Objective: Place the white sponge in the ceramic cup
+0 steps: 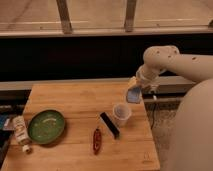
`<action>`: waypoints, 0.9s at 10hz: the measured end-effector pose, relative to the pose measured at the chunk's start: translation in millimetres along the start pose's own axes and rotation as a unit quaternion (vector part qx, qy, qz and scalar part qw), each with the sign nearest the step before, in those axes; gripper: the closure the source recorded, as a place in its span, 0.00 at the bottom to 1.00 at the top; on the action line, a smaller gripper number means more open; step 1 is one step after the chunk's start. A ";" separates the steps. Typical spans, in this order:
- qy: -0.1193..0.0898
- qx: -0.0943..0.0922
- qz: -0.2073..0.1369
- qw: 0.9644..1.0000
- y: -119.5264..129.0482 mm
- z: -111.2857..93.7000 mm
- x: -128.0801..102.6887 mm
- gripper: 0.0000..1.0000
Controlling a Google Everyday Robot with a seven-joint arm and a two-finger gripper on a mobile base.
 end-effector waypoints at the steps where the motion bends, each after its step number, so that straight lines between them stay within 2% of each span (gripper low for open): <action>1: 0.009 -0.002 -0.007 1.000 4.1 5.7 1.0 1.00; 6: 0.053 -0.010 -0.032 0.998 28.5 33.8 9.6 1.00; 9: 0.065 -0.014 -0.042 0.997 40.9 35.1 16.1 1.00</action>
